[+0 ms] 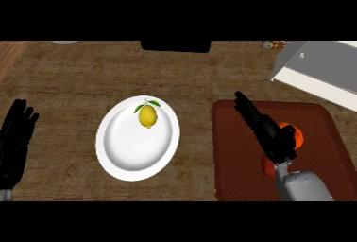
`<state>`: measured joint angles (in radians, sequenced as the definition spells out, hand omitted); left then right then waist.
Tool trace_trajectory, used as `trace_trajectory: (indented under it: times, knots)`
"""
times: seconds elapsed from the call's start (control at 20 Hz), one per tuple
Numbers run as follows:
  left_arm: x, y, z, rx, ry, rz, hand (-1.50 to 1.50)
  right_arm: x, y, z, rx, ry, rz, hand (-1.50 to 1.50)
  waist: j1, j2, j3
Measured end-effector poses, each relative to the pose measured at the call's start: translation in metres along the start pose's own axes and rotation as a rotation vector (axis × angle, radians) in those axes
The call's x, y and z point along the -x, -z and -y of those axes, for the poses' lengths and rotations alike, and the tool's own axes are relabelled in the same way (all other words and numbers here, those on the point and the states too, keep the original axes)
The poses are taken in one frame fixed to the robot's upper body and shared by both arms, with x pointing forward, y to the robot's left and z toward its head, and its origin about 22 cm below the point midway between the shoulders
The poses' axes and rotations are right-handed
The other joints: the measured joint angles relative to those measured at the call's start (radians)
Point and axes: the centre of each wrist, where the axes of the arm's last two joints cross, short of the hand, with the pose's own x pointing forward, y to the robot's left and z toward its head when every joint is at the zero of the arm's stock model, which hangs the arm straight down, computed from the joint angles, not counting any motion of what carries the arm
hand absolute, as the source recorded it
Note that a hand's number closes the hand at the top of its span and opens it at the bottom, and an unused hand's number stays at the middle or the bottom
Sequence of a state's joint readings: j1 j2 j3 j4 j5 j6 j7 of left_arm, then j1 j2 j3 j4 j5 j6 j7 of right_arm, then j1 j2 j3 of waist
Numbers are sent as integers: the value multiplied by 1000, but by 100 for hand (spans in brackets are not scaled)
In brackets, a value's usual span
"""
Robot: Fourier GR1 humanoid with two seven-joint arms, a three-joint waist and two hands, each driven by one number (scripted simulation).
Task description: Pick the squash from the tray and place it in the tiered shelf
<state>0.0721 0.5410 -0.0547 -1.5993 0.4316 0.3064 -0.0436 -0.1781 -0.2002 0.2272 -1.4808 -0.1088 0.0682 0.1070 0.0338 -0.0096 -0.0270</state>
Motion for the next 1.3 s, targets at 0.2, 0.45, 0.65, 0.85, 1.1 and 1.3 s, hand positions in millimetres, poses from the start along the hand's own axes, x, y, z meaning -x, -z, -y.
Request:
trace_trajectory:
  times: [0.2, 0.45, 0.65, 0.85, 1.1, 1.3]
  knots:
    - [20, -9, -1, -6, -5, -113, 0, -9, -20, 47, 251, -104, 42, 150, -59, 2, 16]
    - [48, -27, 2, 7, -25, -302, 0, 4, -75, 136, 720, -293, -126, 150, -151, 13, 18]
    - [54, -21, 20, 75, -38, -379, 0, 24, -127, 163, 963, -243, -196, -150, -128, 9, 26]
    - [54, -8, 38, 134, -35, -401, 0, 26, -171, 164, 981, -249, -180, -150, -86, 4, 31]
    - [51, -1, 44, 157, -35, -404, 0, -2, -203, 158, 857, -256, -193, -150, -64, 2, 31]
    - [49, 4, 46, 176, -29, -413, 0, -41, -198, 145, 760, -275, -238, -150, -51, 4, 30]
